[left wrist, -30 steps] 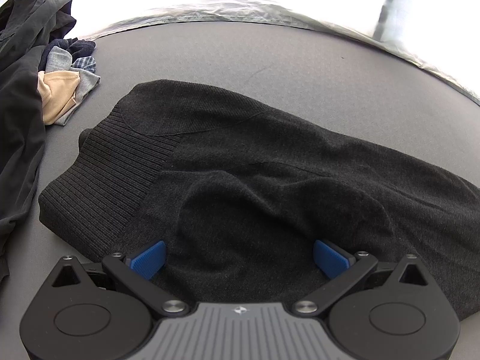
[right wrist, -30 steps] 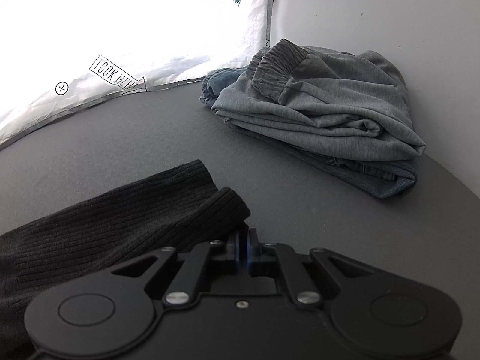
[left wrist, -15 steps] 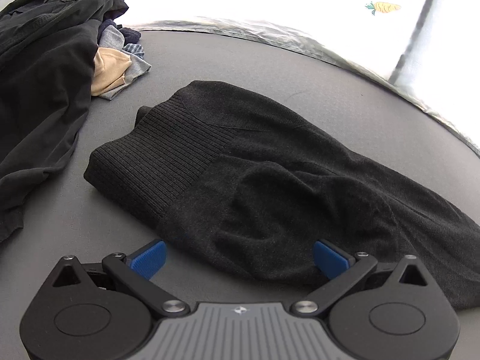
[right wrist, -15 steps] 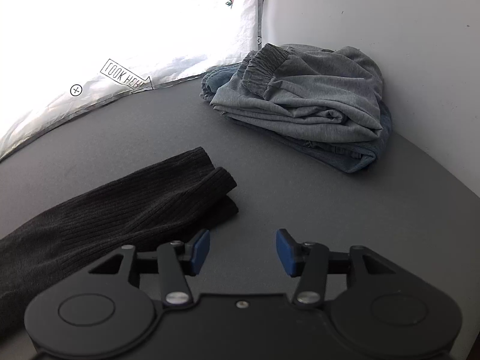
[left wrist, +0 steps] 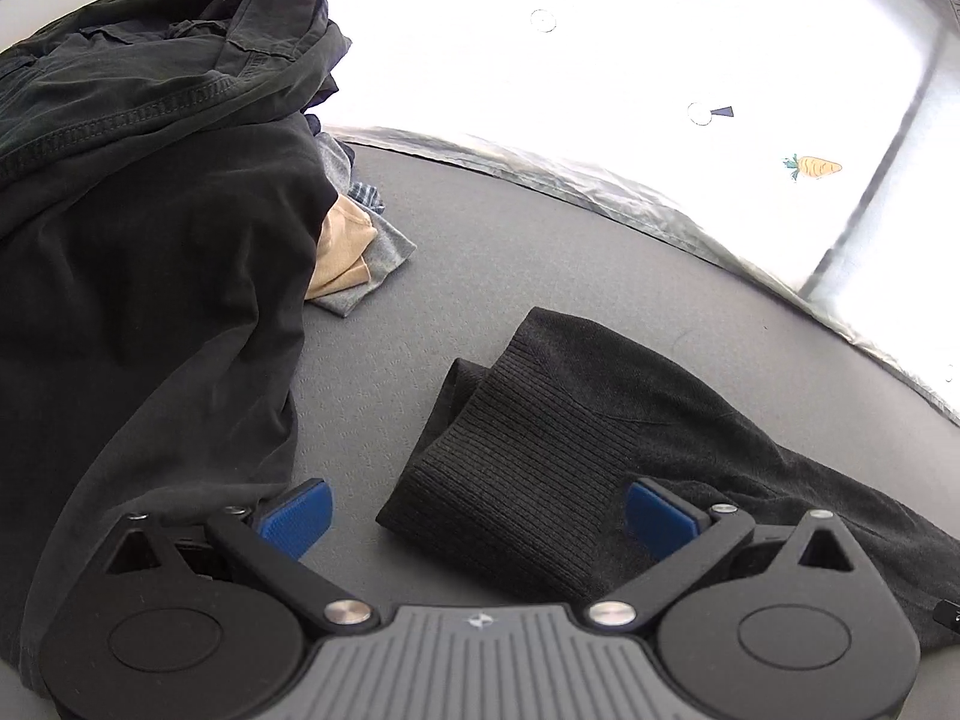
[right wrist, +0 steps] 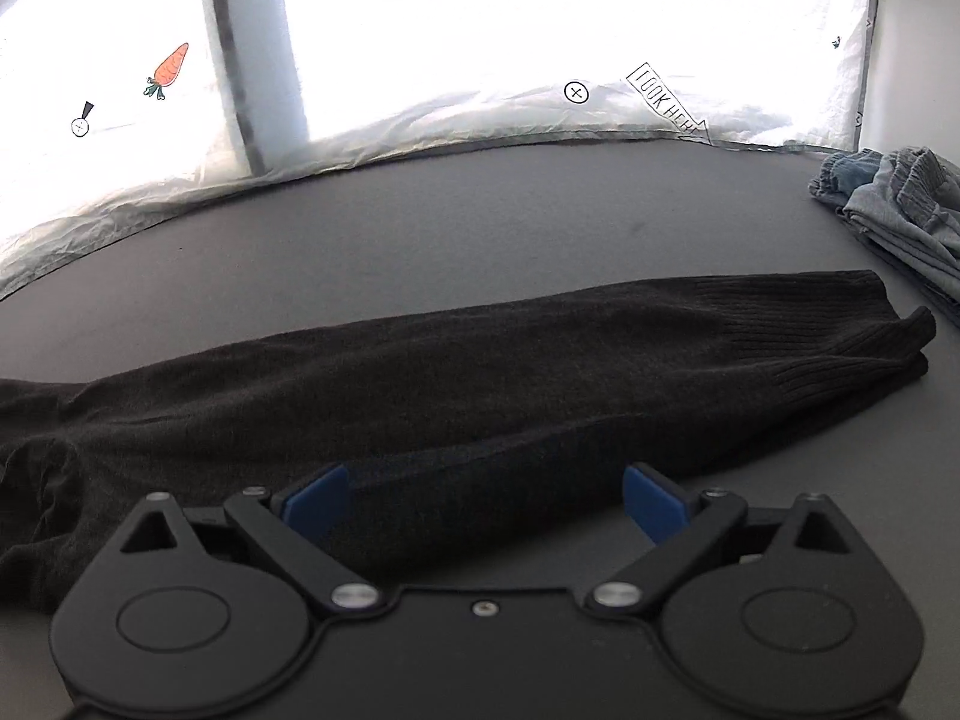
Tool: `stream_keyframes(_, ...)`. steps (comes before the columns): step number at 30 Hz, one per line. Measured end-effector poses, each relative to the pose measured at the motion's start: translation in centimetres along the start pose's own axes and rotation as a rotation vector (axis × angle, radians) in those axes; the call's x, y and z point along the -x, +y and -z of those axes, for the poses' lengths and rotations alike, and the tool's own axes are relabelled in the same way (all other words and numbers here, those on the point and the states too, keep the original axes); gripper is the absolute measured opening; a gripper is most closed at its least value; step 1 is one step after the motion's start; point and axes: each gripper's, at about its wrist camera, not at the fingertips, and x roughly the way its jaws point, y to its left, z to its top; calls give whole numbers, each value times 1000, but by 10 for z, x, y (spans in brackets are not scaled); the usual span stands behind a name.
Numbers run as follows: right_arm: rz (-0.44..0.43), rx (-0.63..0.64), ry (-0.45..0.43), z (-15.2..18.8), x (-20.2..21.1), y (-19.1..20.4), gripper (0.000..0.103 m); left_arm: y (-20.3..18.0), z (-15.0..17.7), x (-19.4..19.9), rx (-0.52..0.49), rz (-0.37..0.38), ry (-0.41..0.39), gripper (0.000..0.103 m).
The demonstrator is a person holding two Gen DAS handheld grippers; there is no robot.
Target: Fold clothes
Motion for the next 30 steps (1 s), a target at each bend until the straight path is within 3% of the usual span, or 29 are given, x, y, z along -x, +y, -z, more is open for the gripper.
stream_keyframes(4,-9,76,33,12,-1,42,99,7,-14,-28,-81,64,16,103)
stream_keyframes(9,45,155,64,23,5,63,99,14,-8,-55,-65,154,80,100)
stream_keyframes(11,54,151,73,24,5,63,99,18,-2,-56,-38,170,78,86)
stream_keyframes(13,60,162,80,24,6,64,99,19,3,-50,-28,175,57,65)
stream_keyframes(14,62,172,82,23,5,65,99,20,5,-47,-28,175,42,61)
stream_keyframes(16,64,185,86,22,5,65,100,20,9,-41,-34,177,20,44)
stream_keyframes(17,62,181,91,21,3,65,100,20,10,-38,-40,179,12,42)
stream_keyframes(22,15,38,148,14,-7,53,102,20,8,-31,-42,194,-1,41)
stream_keyframes(23,4,7,158,13,-9,49,102,20,6,-33,-33,207,10,46)
stream_keyframes(25,-12,-20,157,15,-10,45,103,20,3,-38,-26,247,45,74)
stream_keyframes(30,-16,-4,136,20,-7,46,103,12,0,-49,-67,235,60,72)
